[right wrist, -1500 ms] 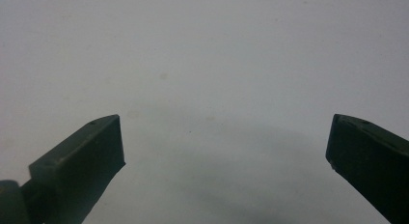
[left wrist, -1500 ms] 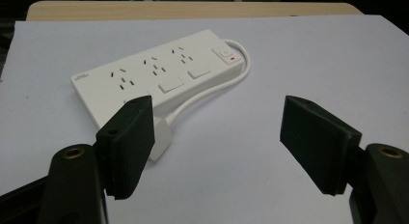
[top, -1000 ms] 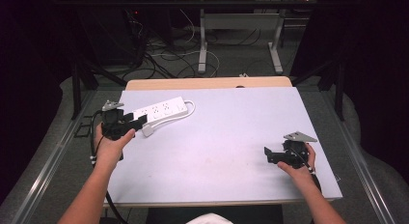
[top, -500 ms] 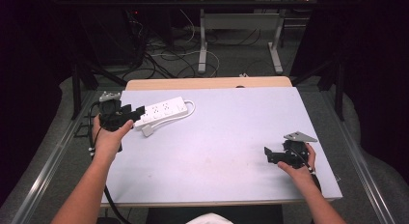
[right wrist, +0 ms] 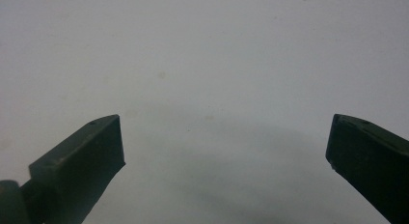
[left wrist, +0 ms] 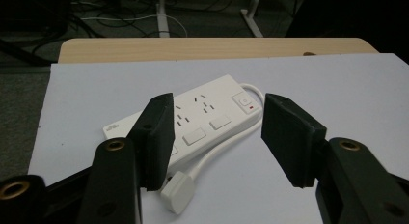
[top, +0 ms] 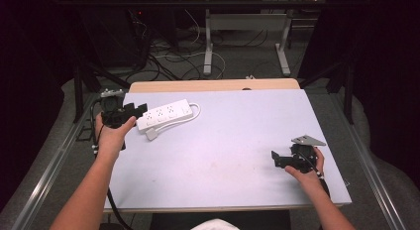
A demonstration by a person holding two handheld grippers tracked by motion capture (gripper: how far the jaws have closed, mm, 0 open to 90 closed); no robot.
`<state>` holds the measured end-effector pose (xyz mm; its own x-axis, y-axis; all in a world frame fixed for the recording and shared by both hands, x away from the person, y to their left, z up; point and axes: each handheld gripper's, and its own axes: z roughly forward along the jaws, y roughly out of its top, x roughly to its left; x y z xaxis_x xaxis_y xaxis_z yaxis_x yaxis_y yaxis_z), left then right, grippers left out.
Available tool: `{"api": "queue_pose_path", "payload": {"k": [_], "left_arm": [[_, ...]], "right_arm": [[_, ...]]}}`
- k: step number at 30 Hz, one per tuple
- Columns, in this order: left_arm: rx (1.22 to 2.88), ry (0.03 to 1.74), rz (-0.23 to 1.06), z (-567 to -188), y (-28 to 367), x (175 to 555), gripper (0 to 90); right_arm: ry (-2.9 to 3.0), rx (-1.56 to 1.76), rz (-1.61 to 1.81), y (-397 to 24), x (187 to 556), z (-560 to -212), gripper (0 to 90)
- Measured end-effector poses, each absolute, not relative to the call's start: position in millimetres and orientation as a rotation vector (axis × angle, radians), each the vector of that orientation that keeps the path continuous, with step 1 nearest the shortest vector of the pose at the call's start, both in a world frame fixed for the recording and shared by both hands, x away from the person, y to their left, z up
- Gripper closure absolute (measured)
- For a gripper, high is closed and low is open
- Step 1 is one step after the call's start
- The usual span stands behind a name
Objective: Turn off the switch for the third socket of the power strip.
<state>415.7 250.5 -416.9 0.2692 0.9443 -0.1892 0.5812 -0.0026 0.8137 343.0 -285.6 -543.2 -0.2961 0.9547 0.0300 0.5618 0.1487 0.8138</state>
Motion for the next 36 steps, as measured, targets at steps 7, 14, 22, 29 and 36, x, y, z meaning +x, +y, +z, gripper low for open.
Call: {"api": "queue_pose_path", "payload": {"k": [7, 14, 22, 29, 36], "left_arm": [[1.674, 1.448, 0.524, -418.7, 253.0, 423.9, 49.8], [1.665, 1.479, 0.495, -423.2, 254.4, 432.2, 53.9], [1.661, 1.518, 0.48, -429.5, 255.2, 441.7, 58.0], [1.662, 1.553, 0.494, -434.5, 256.4, 448.9, 61.0], [1.67, 1.592, 0.495, -439.8, 255.1, 455.5, 64.8]], "right_arm": [[1.923, 1.453, 1.023, -285.6, 343.0, -543.3, 0.0], [1.926, 1.451, 1.023, -286.1, 343.3, -543.6, 0.0], [1.924, 1.451, 1.022, -286.1, 343.4, -543.8, 0.0], [1.926, 1.456, 1.026, -286.0, 343.4, -543.9, 0.0], [1.925, 1.456, 1.027, -285.9, 343.3, -543.8, 0.0]]}}
